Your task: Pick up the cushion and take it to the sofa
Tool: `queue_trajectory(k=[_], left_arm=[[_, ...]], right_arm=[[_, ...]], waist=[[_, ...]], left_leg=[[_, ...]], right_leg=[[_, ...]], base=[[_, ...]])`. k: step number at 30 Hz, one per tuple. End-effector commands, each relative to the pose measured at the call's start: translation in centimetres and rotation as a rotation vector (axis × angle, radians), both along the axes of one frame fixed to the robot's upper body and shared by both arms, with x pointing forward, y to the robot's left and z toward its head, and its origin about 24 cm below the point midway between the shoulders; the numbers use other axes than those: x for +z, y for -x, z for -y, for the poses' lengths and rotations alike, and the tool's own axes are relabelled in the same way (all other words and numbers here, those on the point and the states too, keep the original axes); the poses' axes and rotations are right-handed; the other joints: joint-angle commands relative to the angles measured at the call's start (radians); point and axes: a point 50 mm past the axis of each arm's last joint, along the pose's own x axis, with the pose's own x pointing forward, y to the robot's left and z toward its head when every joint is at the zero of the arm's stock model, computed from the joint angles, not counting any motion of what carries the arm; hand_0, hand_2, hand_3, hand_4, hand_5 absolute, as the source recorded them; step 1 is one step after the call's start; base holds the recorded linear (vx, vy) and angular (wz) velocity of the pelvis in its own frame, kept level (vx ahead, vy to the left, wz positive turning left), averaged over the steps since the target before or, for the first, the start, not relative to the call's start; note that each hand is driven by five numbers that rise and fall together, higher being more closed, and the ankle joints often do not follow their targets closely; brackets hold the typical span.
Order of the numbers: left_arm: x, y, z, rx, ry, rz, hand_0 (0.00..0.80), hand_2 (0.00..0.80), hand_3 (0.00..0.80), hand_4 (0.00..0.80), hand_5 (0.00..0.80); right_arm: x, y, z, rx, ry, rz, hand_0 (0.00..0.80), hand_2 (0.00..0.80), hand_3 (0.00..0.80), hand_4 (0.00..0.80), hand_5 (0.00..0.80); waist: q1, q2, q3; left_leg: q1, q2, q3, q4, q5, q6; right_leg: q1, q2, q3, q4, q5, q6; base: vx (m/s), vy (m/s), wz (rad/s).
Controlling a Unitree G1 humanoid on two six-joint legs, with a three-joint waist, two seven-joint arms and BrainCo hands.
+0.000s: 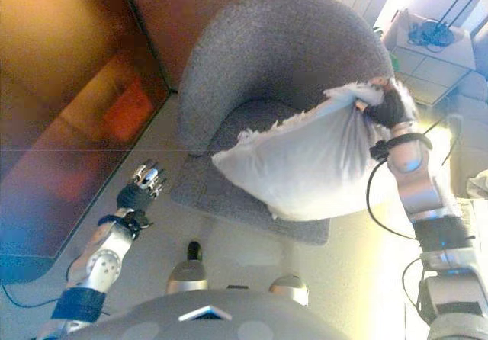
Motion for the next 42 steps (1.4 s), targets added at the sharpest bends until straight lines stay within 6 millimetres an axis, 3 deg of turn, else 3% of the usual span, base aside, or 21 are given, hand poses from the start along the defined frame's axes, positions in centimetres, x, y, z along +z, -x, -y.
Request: queue_trajectory(k=[1, 6, 10, 15, 17, 20, 22, 25, 29, 32, 34, 38, 42], left_arm=[[1.9, -2.2, 1.2, -0.095, 0.008, 0.107, 0.000, 0.000, 0.000, 0.000, 0.000], [1.4, -2.1, 1.6, -0.122, 0.012, 0.087, 0.000, 0.000, 0.000, 0.000, 0.000], [1.3, -2.1, 2.1, -0.132, 0.020, 0.089, 0.000, 0.000, 0.000, 0.000, 0.000], [1.6, -2.0, 2.7, -0.101, 0.026, 0.118, 0.000, 0.000, 0.000, 0.000, 0.000], [1.6, -2.0, 2.5, -0.084, 0.030, 0.122, 0.000, 0.000, 0.000, 0.000, 0.000], [1.7, -2.1, 2.3, -0.093, 0.023, 0.120, 0.000, 0.000, 0.000, 0.000, 0.000], [1.6, -2.1, 2.1, -0.101, 0.019, 0.117, 0.000, 0.000, 0.000, 0.000, 0.000], [1.9, -2.4, 1.7, -0.121, 0.010, 0.118, 0.000, 0.000, 0.000, 0.000, 0.000], [2.2, -2.8, 1.8, -0.156, -0.008, 0.128, 0.000, 0.000, 0.000, 0.000, 0.000], [2.2, -3.0, 2.0, -0.178, -0.022, 0.124, 0.000, 0.000, 0.000, 0.000, 0.000], [2.1, -2.9, 2.0, -0.181, -0.027, 0.117, 0.000, 0.000, 0.000, 0.000, 0.000], [1.9, -2.7, 2.2, -0.199, -0.045, 0.112, 0.000, 0.000, 0.000, 0.000, 0.000], [2.0, -2.9, 2.7, -0.235, -0.052, 0.122, 0.000, 0.000, 0.000, 0.000, 0.000]], right_arm=[[12.7, -1.6, -0.1, 0.044, 0.066, 0.420, 0.800, 0.800, 0.800, 0.800, 0.800], [15.6, -1.9, -0.4, 0.058, 0.112, 0.466, 0.800, 0.800, 0.800, 0.800, 0.800], [16.7, -2.6, -1.1, 0.062, 0.110, 0.475, 0.800, 0.800, 0.800, 0.800, 0.800], [16.8, -3.8, -2.0, 0.082, 0.103, 0.429, 0.800, 0.800, 0.800, 0.800, 0.800], [16.8, -4.3, -2.6, 0.093, 0.121, 0.423, 0.800, 0.800, 0.800, 0.800, 0.800], [16.8, -4.3, -2.1, 0.065, 0.141, 0.425, 0.800, 0.800, 0.800, 0.800, 0.800], [16.8, -4.2, -1.6, 0.047, 0.150, 0.425, 0.800, 0.800, 0.800, 0.800, 0.800], [16.8, -3.9, -0.3, -0.002, 0.180, 0.415, 0.800, 0.800, 0.800, 0.800, 0.800], [16.8, -3.5, 0.8, -0.043, 0.158, 0.408, 0.800, 0.800, 0.800, 0.800, 0.800], [16.6, -3.7, 1.2, -0.052, 0.133, 0.393, 0.800, 0.800, 0.800, 0.800, 0.800], [16.6, -3.9, 0.8, -0.044, 0.121, 0.377, 0.800, 0.800, 0.800, 0.800, 0.800], [15.7, -4.6, 0.2, -0.047, 0.101, 0.352, 0.800, 0.800, 0.800, 0.800, 0.800], [15.2, -4.8, 0.7, -0.093, 0.092, 0.340, 0.800, 0.800, 0.800, 0.800, 0.800]], waist=[[0.064, -0.021, -0.060], [0.067, -0.034, -0.059], [0.070, -0.035, -0.063], [0.090, -0.030, -0.054], [0.098, -0.025, -0.046], [0.097, -0.024, -0.040], [0.099, -0.030, -0.038], [0.111, -0.039, -0.031], [0.121, -0.044, -0.025], [0.126, -0.032, -0.014], [0.118, -0.034, -0.012], [0.088, -0.070, 0.003], [0.048, -0.092, 0.014]], left_leg=[[0.057, 0.079, 0.007, 0.143, -0.160, -0.021], [0.042, 0.090, 0.017, 0.192, -0.178, -0.023], [0.058, 0.082, -0.008, 0.149, -0.165, -0.023], [0.053, 0.034, -0.106, 0.159, -0.192, -0.008], [0.051, 0.016, -0.126, 0.164, -0.208, 0.001], [0.042, 0.011, -0.101, 0.178, -0.213, 0.008], [0.030, -0.006, -0.111, 0.188, -0.222, 0.016], [-0.011, -0.058, -0.146, 0.228, -0.246, 0.045], [-0.044, -0.103, -0.180, 0.257, -0.260, 0.080], [-0.033, -0.128, -0.211, 0.264, -0.275, 0.110], [-0.018, -0.142, -0.226, 0.252, -0.274, 0.121], [0.035, -0.159, -0.233, 0.243, -0.316, 0.113], [0.098, -0.168, -0.283, 0.234, -0.389, 0.118]], right_leg=[[-0.095, -0.083, -0.065, 0.015, 0.166, 0.024], [-0.095, -0.075, -0.073, 0.004, 0.169, 0.018], [-0.096, -0.051, -0.059, -0.011, 0.162, 0.019], [-0.113, -0.042, -0.001, -0.013, 0.164, 0.011], [-0.124, -0.056, 0.016, 0.001, 0.168, 0.011], [-0.128, -0.095, 0.004, 0.032, 0.188, 0.015], [-0.136, -0.120, 0.008, 0.054, 0.215, 0.022], [-0.144, -0.169, 0.040, 0.130, 0.260, 0.027], [-0.160, -0.196, 0.080, 0.247, 0.290, 0.024], [-0.193, -0.170, 0.131, 0.398, 0.286, 0.012], [-0.217, -0.129, 0.157, 0.399, 0.278, 0.007], [-0.267, -0.052, 0.170, 0.230, 0.258, 0.008], [-0.323, 0.021, 0.194, 0.034, 0.268, 0.014]], base=[[0.000, -0.032, 0.00], [-0.011, -0.027, 0.02], [-0.024, 0.029, 0.05], [0.003, 0.066, -0.03], [0.042, 0.143, -0.22], [0.050, 0.140, -0.22], [0.054, 0.108, 0.06], [0.041, 0.128, 0.12], [0.026, 0.097, 0.27], [0.094, 0.131, 0.24], [0.174, 0.006, 0.11], [0.273, -0.155, -0.14], [0.358, -0.179, 0.24]])
